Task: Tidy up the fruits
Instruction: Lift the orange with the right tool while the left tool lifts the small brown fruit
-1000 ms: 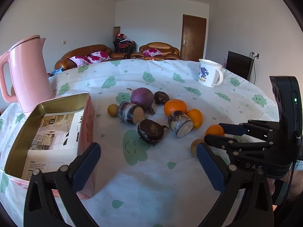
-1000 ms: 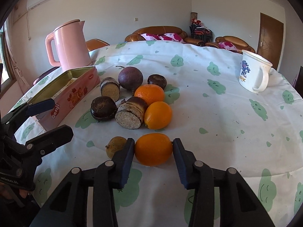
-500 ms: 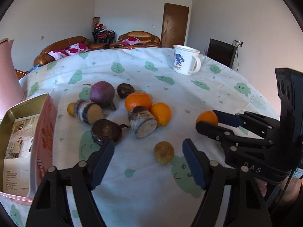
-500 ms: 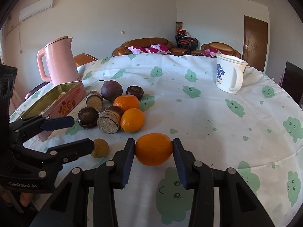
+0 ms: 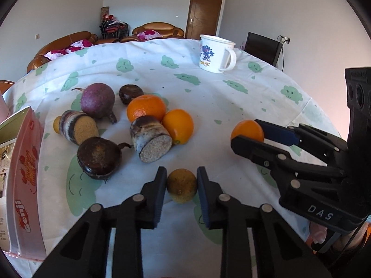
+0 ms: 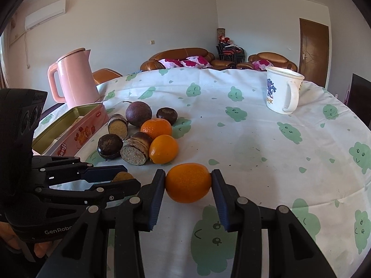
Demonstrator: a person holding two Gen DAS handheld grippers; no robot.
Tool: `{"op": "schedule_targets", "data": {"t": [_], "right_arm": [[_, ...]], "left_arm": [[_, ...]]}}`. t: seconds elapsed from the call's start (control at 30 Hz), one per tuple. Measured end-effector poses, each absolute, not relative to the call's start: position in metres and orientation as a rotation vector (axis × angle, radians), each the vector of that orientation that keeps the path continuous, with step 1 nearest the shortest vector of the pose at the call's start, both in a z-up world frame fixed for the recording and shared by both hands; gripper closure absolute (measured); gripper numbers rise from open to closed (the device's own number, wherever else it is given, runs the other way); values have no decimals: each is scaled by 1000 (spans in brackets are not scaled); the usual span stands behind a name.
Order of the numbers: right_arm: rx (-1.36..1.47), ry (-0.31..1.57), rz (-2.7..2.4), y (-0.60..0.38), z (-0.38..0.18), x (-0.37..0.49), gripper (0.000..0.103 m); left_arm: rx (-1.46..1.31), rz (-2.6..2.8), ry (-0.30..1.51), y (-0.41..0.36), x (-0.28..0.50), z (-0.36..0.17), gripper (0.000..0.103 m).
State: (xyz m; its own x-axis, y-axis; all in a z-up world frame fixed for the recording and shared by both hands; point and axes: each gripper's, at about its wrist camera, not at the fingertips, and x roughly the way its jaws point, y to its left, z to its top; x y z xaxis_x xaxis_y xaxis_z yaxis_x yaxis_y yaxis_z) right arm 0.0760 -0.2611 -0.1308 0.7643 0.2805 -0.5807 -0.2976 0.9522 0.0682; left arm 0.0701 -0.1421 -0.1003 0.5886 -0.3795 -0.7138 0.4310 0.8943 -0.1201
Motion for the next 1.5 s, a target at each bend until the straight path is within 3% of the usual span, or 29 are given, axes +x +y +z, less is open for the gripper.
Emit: {"op": "schedule_targets", "data": {"t": [1.5], "right_arm": [[-112, 465, 386, -250, -124, 50, 60]], "left_arm": [[47, -374, 539, -120, 35, -76, 75]]}}
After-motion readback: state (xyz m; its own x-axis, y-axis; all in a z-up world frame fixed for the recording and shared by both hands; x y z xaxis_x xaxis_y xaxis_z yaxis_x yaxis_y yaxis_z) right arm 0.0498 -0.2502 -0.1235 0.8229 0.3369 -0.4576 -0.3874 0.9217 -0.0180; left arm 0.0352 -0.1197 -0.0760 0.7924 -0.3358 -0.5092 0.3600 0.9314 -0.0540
